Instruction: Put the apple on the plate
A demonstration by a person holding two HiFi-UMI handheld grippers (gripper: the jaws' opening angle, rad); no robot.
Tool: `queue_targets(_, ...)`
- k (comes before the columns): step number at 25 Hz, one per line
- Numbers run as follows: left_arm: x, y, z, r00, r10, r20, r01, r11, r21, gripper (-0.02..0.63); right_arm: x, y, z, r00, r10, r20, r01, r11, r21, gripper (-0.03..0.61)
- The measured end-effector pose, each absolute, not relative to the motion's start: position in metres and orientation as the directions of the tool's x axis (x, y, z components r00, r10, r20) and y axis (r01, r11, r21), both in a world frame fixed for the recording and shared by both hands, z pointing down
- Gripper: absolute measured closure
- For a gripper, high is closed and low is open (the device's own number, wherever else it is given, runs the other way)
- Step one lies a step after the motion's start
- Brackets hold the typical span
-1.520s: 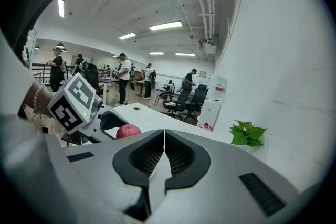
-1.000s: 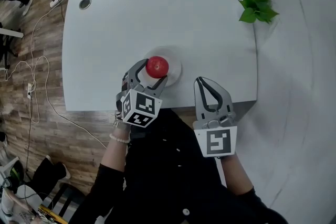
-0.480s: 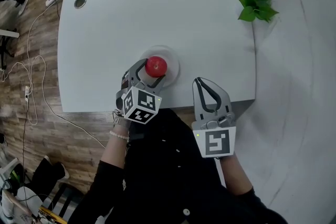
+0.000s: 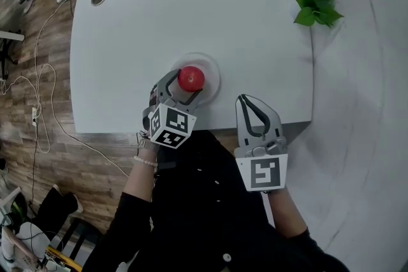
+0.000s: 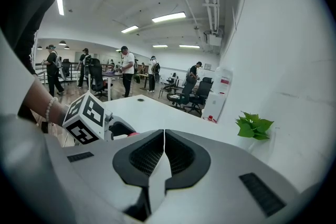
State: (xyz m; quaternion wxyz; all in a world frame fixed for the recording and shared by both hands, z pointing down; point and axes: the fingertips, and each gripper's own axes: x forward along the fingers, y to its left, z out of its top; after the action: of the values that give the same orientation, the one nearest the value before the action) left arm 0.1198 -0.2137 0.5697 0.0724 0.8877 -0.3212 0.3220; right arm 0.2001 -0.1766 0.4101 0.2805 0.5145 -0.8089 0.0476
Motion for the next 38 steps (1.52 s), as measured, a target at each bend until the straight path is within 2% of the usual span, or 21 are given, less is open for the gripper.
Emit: queue_targets(38, 0.115, -0.211, 0.549, 0.627, -0.522, 0.578, -0.630, -0.777, -0.018, 0.268, 0.184, -0.173, 0.405, -0.331, -0.809, 0.486, -0.858, 0.472, 0.202, 0.535)
